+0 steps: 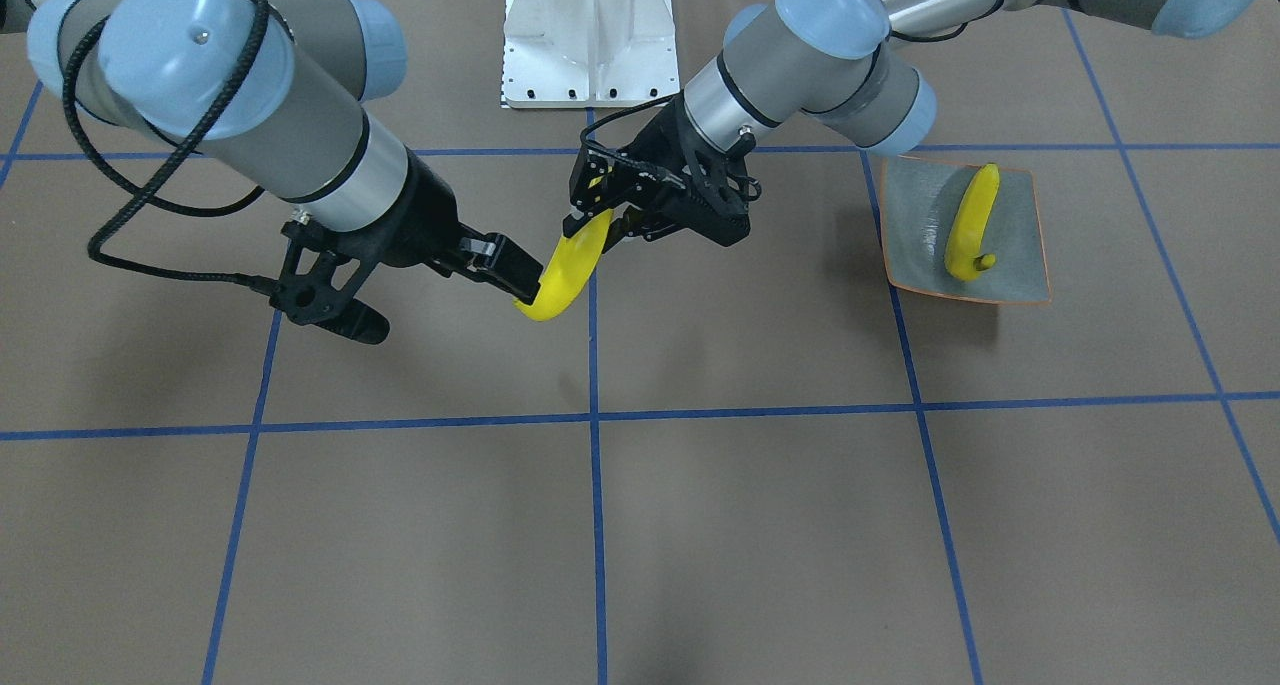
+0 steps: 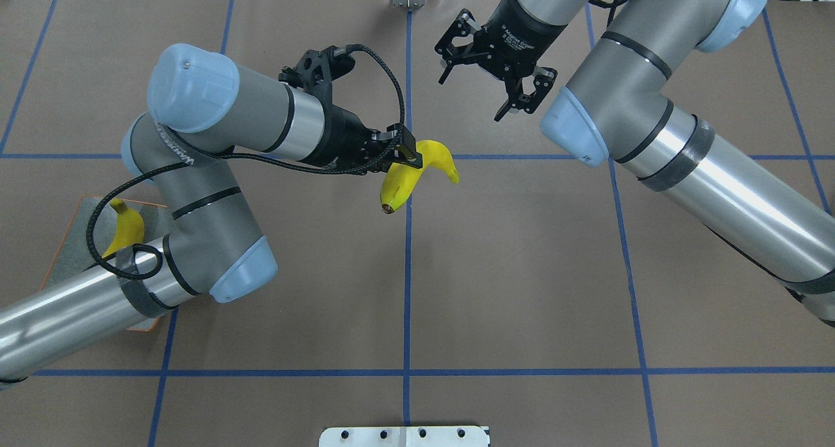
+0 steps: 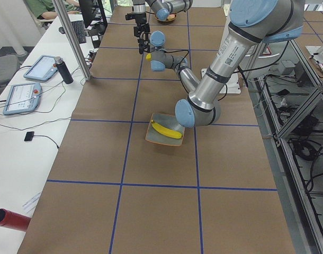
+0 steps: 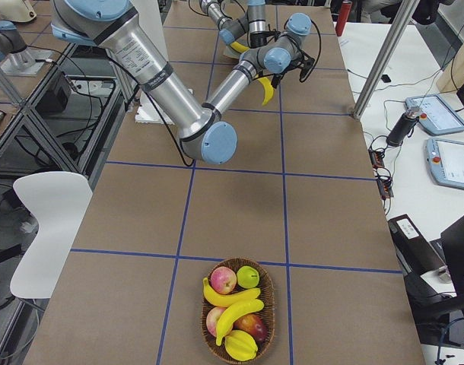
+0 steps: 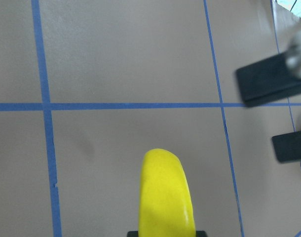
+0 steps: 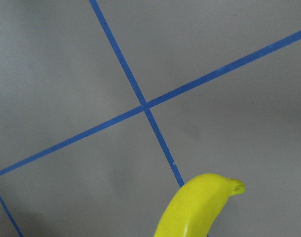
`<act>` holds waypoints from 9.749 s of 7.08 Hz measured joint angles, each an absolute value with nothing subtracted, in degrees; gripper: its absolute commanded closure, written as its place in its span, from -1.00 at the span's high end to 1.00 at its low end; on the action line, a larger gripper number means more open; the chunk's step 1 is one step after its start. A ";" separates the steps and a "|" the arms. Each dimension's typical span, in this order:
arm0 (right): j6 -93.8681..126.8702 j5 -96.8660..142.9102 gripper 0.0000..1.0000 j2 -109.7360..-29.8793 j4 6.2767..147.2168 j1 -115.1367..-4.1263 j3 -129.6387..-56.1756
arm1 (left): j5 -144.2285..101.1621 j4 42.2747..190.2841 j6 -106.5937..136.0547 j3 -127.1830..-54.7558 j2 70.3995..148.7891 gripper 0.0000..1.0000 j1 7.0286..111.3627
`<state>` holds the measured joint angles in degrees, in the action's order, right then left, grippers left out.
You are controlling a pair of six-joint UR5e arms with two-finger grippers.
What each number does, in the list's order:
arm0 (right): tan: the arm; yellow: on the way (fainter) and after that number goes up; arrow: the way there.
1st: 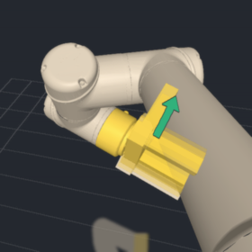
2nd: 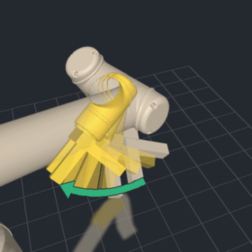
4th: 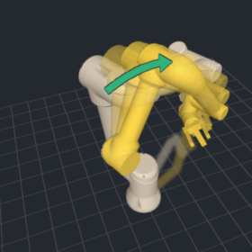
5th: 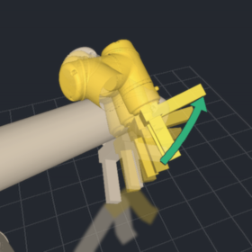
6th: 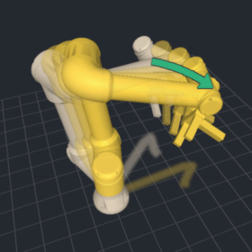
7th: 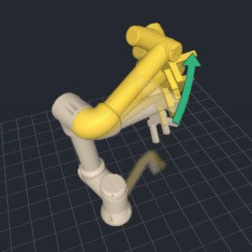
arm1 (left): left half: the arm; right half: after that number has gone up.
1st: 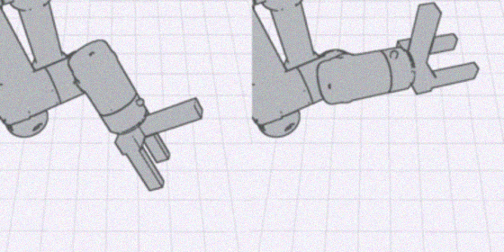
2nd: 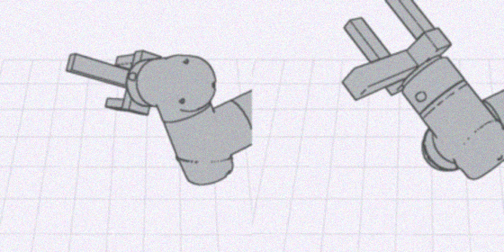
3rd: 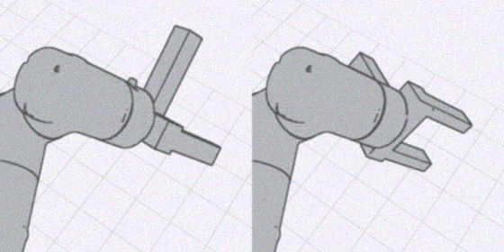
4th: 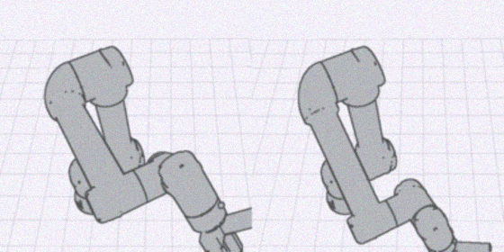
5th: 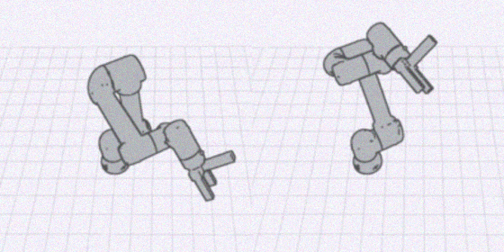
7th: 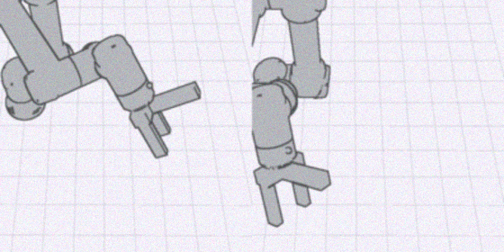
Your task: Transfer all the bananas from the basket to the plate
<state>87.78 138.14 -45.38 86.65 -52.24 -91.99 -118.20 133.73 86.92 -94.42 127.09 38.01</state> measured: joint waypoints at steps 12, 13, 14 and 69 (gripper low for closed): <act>87.18 137.02 1.00 -46.76 86.56 -53.11 -91.78 | -107.75 189.41 149.14 -98.19 76.96 -1.00 43.09; 87.19 137.02 1.00 -46.80 86.57 -53.14 -91.86 | -107.63 191.90 149.33 -96.88 76.10 -1.00 43.35; 87.19 137.02 1.00 -46.93 86.57 -53.14 -91.89 | -107.57 193.34 149.44 -95.86 75.70 -1.00 43.42; -37.83 119.32 -1.00 -88.94 88.19 -92.92 -78.17 | -131.92 143.15 94.16 -93.83 107.34 1.00 60.68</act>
<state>-37.83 119.32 -88.94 88.19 -92.92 -78.17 -131.92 143.15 94.16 -93.83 107.34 60.68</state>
